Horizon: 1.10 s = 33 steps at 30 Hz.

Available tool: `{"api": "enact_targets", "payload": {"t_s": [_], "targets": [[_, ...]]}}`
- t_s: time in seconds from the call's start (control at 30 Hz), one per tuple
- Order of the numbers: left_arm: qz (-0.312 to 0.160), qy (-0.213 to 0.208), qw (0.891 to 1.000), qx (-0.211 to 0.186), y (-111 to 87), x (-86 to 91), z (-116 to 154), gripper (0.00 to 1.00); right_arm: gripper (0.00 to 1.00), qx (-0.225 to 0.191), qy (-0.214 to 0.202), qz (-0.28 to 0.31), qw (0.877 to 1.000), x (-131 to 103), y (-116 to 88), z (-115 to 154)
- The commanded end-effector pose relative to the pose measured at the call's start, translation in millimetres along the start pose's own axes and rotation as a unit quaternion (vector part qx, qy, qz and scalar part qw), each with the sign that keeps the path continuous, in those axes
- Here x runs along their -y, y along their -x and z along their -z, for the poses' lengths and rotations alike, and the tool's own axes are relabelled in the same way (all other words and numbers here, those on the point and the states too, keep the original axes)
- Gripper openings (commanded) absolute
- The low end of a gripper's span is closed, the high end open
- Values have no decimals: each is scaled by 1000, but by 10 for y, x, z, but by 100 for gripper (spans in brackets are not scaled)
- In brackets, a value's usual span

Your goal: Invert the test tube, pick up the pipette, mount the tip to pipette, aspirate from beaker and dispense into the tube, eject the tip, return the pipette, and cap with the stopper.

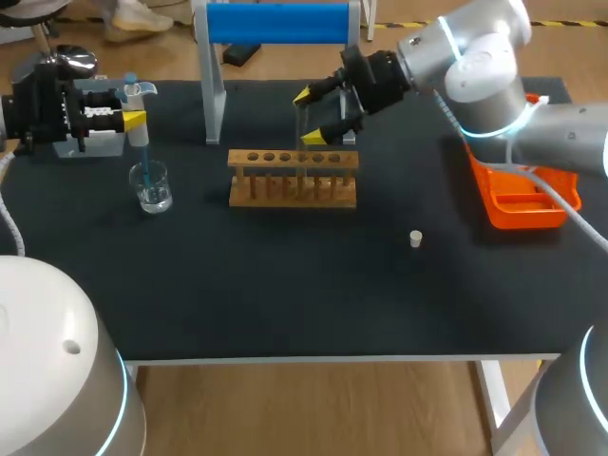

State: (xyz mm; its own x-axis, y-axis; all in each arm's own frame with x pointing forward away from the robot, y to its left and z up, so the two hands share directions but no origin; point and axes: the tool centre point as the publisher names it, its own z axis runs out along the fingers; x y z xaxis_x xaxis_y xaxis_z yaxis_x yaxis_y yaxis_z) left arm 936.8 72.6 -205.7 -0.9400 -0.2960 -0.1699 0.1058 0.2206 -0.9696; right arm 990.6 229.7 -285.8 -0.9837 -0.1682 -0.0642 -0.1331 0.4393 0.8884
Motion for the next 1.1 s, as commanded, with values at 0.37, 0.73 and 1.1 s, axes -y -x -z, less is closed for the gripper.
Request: {"api": "enact_targets", "payload": {"t_s": [0.37, 0.73, 1.1], "targets": [[0, 1, 1000, 1, -9, 9, 5, 0, 100, 4, -14, 6, 1000, -45, 80, -212], [0, 1, 1000, 1, -9, 9, 5, 0, 100, 20, -19, 9, 1000, -58, 48, -257], [0, 1, 1000, 1, -9, 9, 5, 0, 100, 23, -29, 14, 999, -23, 21, -297]]}}
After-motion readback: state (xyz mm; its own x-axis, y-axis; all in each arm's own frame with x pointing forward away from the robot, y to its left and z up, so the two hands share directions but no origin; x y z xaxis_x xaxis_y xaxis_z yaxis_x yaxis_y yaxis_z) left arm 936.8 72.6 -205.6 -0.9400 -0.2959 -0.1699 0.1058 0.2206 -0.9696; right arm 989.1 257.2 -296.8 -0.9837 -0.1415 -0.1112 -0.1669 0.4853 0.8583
